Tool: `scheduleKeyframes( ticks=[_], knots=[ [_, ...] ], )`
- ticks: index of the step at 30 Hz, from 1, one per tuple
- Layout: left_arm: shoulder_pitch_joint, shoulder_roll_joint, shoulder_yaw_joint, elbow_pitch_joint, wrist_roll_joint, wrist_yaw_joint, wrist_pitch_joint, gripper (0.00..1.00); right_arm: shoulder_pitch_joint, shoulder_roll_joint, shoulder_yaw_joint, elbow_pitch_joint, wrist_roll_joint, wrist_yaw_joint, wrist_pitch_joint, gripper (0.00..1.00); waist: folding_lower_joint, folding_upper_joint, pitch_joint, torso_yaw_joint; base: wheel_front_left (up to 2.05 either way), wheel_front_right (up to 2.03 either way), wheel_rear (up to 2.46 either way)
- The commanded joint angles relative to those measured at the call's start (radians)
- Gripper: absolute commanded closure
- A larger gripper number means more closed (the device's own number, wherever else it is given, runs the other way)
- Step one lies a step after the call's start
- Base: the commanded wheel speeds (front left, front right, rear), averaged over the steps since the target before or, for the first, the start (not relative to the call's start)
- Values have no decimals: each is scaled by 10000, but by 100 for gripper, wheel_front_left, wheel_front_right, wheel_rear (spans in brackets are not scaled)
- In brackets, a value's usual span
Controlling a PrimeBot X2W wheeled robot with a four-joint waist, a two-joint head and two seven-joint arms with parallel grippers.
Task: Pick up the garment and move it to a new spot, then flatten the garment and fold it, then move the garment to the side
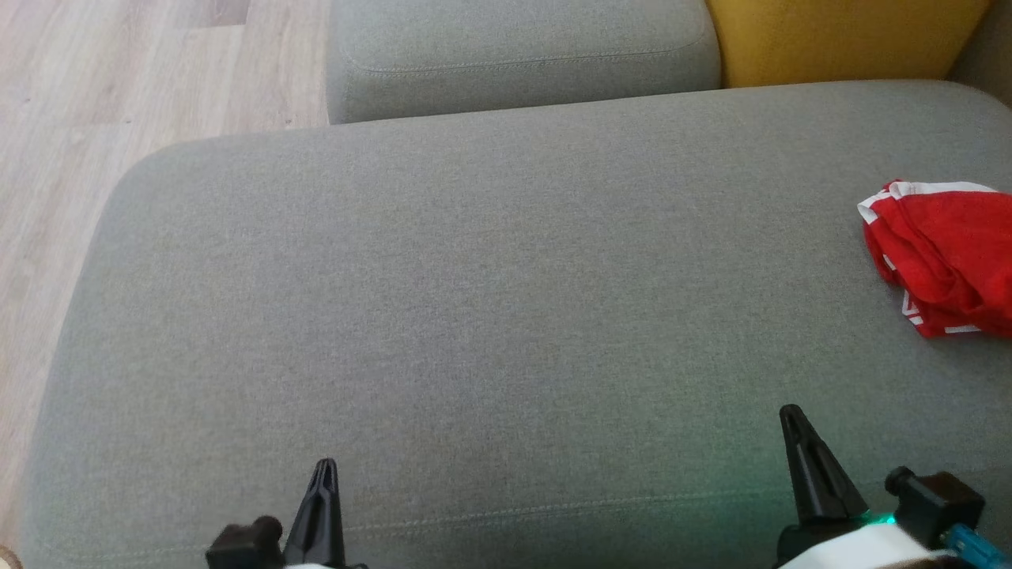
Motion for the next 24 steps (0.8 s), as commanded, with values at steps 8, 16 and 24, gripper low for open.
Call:
scheduleKeyframes(
  ticks=[8, 16, 24],
  knots=[
    [-702, 108, 425, -109, -1229, -325, 229, 100, -651, -171, -7, -108, 1264, -1, 228, 100, 0, -1, 30, 18, 0, 0, 0],
    [-901, 142, 608, 27, -2121, -529, 393, 100, -810, -211, -16, 13, 2156, -1, 390, 100, 0, -1, 55, 33, 0, 0, 0],
    [-1122, 177, 825, 170, -3134, -758, 586, 100, -991, -250, -36, 151, 3166, -1, 582, 100, 0, -1, 83, 50, 0, 0, 0]
  ],
)
